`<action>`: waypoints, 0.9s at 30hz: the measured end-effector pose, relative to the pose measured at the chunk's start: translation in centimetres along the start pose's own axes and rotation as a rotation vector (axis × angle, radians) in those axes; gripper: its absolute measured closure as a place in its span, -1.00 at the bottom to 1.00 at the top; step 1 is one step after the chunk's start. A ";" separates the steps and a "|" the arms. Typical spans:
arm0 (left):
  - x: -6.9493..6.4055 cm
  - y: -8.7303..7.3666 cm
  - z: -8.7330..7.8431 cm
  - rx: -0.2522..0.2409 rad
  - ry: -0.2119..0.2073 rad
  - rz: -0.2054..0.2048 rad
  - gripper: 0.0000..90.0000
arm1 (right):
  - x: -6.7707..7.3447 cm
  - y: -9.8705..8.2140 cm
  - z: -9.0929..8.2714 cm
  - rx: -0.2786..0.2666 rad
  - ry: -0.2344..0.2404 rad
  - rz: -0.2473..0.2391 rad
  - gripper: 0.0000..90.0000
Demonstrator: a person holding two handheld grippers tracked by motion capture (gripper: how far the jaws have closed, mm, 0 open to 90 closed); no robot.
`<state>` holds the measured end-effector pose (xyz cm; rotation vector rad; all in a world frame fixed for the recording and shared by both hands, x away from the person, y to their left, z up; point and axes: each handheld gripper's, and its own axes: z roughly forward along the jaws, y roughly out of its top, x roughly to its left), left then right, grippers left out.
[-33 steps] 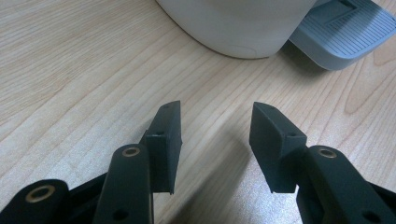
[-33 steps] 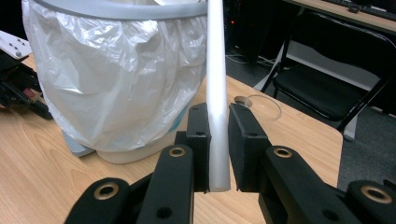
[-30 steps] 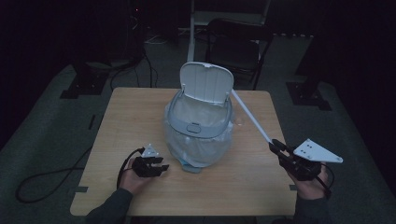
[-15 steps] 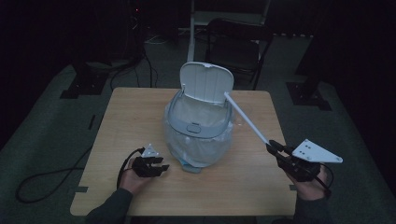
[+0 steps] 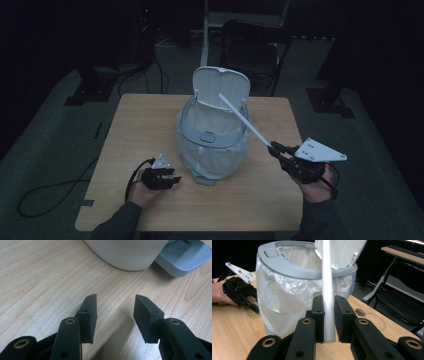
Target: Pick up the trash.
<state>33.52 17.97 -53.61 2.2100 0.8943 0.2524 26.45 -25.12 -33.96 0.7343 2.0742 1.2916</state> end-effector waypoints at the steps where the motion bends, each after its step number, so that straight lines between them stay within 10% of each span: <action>1: 0.0 0.0 0.0 -0.001 0.001 0.000 0.22 | 0.0 0.1 0.3 0.001 0.004 -0.002 0.75; 19: 0.0 0.0 0.0 0.002 0.003 0.001 0.22 | 0.2 3.3 4.3 0.038 0.040 -0.035 0.73; 27: -0.1 0.0 0.0 0.002 0.003 0.001 0.22 | 0.1 3.6 4.3 0.001 0.018 -0.006 0.33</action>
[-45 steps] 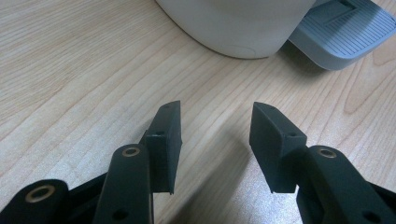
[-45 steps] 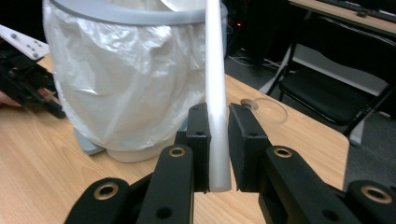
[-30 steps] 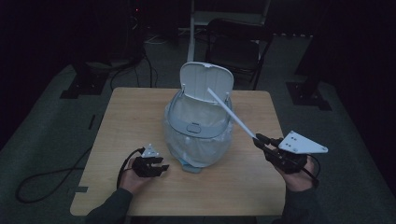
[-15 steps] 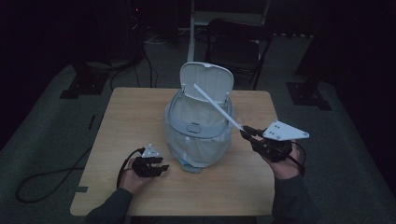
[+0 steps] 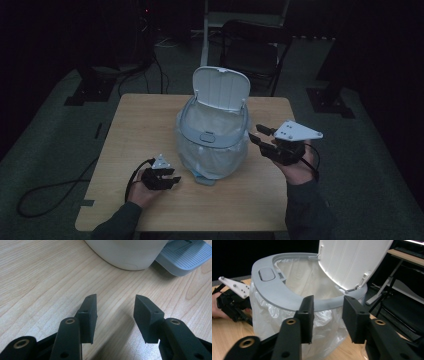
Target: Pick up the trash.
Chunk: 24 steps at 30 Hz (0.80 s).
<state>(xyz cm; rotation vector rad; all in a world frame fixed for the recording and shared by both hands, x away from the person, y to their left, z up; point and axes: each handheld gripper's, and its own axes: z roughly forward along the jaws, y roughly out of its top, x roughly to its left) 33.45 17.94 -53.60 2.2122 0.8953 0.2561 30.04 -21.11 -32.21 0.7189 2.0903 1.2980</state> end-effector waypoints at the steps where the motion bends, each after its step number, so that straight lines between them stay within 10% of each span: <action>1: 0.0 0.0 0.0 0.000 0.001 0.000 0.22 | 0.0 0.0 -0.1 -0.003 -0.005 0.002 0.33; 24: -0.2 0.1 -0.3 -0.027 0.003 0.002 0.22 | -1.8 -2.4 -0.1 0.034 -0.067 0.061 0.35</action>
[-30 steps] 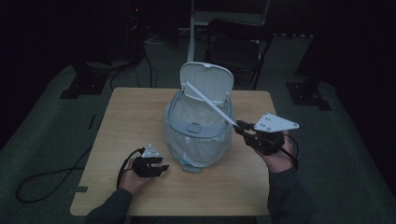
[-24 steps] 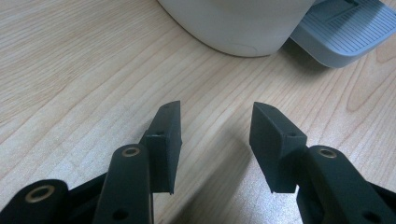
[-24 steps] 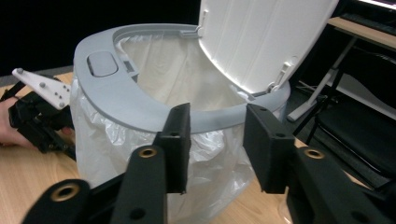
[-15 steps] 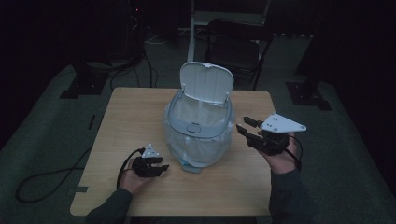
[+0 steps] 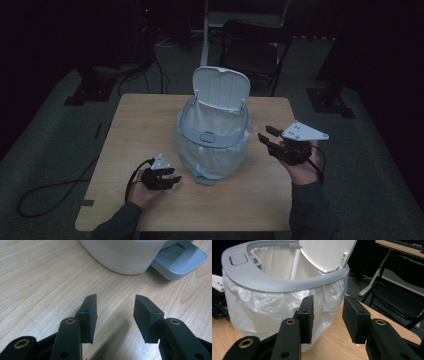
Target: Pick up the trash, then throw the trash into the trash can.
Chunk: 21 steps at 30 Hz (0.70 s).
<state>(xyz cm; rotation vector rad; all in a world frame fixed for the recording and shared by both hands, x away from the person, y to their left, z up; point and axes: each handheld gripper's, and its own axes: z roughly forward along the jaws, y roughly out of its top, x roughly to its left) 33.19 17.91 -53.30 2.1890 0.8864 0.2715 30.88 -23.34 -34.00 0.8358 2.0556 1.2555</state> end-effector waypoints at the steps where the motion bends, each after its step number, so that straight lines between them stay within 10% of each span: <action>1: 0.0 0.0 0.0 0.000 0.000 0.001 0.22 | 0.0 0.0 0.0 0.001 0.000 0.005 0.35; 21: 0.0 0.0 0.1 0.002 -0.004 0.000 0.22 | -2.3 -2.0 1.4 0.040 -0.078 0.056 0.35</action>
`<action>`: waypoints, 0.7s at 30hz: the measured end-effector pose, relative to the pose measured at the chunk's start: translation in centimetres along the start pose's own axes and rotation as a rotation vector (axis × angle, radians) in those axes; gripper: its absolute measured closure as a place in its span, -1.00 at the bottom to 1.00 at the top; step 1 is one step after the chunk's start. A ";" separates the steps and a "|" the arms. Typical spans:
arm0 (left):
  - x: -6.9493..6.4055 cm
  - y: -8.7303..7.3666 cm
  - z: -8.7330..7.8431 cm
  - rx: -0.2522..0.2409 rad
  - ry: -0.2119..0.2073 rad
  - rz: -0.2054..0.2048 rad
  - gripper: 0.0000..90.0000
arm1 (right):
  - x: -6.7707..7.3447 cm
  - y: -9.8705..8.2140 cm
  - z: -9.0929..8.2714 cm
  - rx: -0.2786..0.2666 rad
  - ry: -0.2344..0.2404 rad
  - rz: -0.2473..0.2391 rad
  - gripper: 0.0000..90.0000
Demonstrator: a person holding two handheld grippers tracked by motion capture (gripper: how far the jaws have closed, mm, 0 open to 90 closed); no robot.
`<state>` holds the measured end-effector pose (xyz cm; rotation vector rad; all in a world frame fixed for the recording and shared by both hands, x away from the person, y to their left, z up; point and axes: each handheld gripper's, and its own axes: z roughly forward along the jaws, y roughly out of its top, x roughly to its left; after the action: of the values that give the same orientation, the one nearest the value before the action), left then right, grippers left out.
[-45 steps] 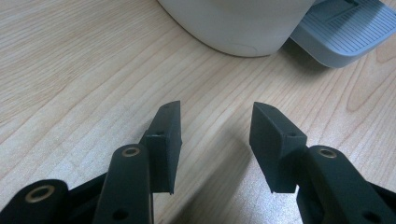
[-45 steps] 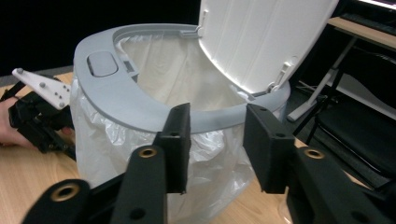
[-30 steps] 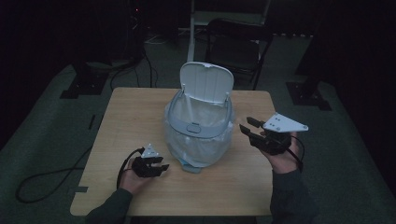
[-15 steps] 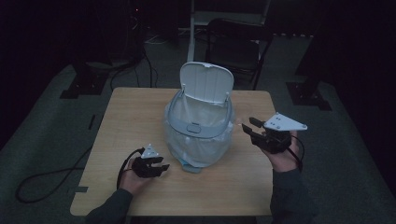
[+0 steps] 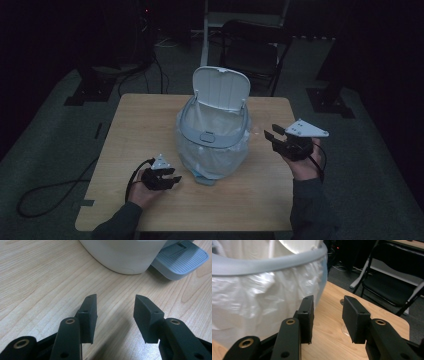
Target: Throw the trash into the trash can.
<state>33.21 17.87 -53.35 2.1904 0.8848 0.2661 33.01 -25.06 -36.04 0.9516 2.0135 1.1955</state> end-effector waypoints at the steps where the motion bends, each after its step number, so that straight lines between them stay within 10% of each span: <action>1: 0.0 0.0 0.0 -0.001 0.001 0.000 0.22 | -0.1 -0.1 0.2 0.005 -0.005 0.001 0.35; 21: -0.1 0.0 0.1 0.001 0.002 0.001 0.22 | -3.3 -2.0 3.4 0.038 -0.077 0.063 0.34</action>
<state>33.23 17.76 -53.40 2.1926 0.8848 0.2686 36.95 -26.79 -38.80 1.0711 1.9648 1.1398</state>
